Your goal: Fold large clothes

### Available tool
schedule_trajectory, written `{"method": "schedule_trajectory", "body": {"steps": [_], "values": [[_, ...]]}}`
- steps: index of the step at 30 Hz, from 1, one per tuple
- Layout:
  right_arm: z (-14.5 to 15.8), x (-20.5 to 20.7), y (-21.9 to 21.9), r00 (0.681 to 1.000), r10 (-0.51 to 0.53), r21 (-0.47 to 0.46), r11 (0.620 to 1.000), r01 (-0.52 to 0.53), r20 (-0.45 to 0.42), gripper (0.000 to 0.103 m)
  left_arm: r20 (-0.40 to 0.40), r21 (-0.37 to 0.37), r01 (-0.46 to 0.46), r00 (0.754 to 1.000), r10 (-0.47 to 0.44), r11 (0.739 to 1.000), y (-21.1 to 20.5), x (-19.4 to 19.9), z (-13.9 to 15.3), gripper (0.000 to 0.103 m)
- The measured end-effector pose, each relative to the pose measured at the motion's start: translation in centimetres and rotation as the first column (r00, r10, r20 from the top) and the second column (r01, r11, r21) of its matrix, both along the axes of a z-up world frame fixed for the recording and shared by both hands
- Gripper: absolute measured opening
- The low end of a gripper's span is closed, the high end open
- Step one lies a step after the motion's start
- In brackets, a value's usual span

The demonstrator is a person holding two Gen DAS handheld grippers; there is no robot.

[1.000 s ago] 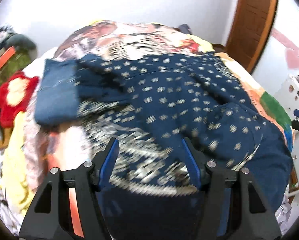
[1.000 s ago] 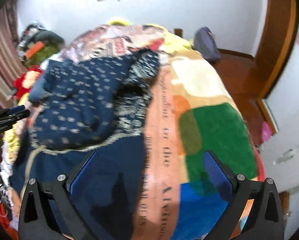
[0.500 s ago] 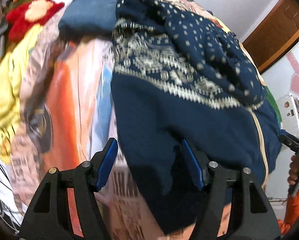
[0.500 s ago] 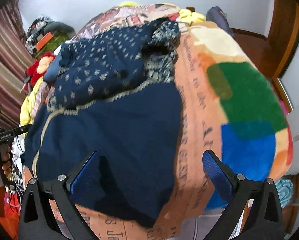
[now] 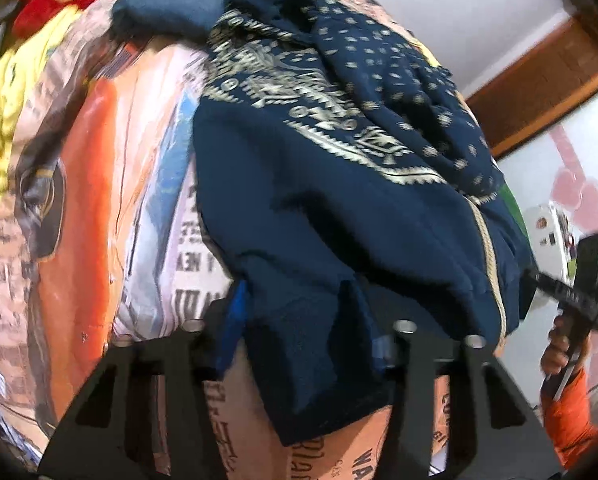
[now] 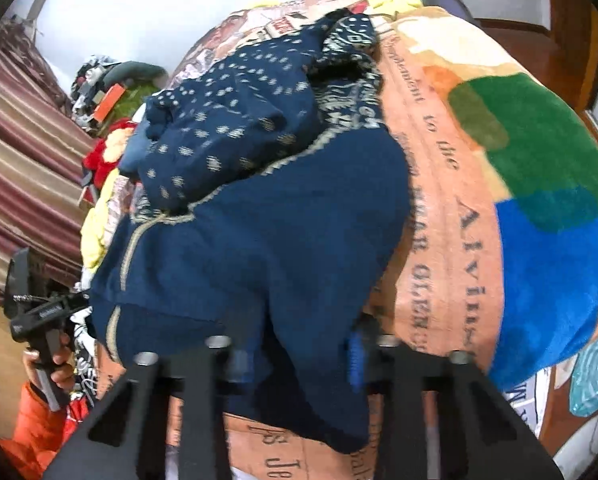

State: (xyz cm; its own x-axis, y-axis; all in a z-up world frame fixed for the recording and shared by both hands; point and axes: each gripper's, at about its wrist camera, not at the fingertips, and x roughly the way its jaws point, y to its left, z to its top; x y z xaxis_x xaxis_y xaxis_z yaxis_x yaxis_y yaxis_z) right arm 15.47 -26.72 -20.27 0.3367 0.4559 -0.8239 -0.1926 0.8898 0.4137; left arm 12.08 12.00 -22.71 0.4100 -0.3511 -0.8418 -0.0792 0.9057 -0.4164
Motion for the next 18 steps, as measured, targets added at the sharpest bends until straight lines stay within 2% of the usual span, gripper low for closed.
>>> {"method": "schedule_trajectory", "body": {"steps": [2,6,9,14,18], "values": [[0.4,0.2,0.5,1.000,0.014,-0.003,1.000,-0.014,0.012,0.015,0.023,0.012,0.056,0.998,-0.056,0.998,-0.8,0.1,0.7,0.017],[2.1,1.1,1.2,0.997,0.036,-0.015,0.999,-0.035,0.062,0.010,0.092,0.127,0.096,0.990,-0.108,0.987,-2.1,0.8,2.7,0.015],[3.9,2.3,1.0,0.994,0.033,-0.008,0.999,-0.032,0.107,0.010,0.172,0.169,0.091,0.978,-0.120,0.981,-2.2,1.6,5.2,0.015],[6.8,4.5,1.0,0.983,0.031,-0.010,1.000,-0.030,0.178,0.009,0.303,0.197,0.041,0.948,-0.100,0.980,-1.7,3.8,9.6,0.014],[9.1,6.8,1.4,0.971,0.035,-0.021,0.999,-0.031,0.236,0.008,0.378,0.201,-0.010,0.923,-0.068,0.980,-1.0,5.9,12.2,0.014]]}}
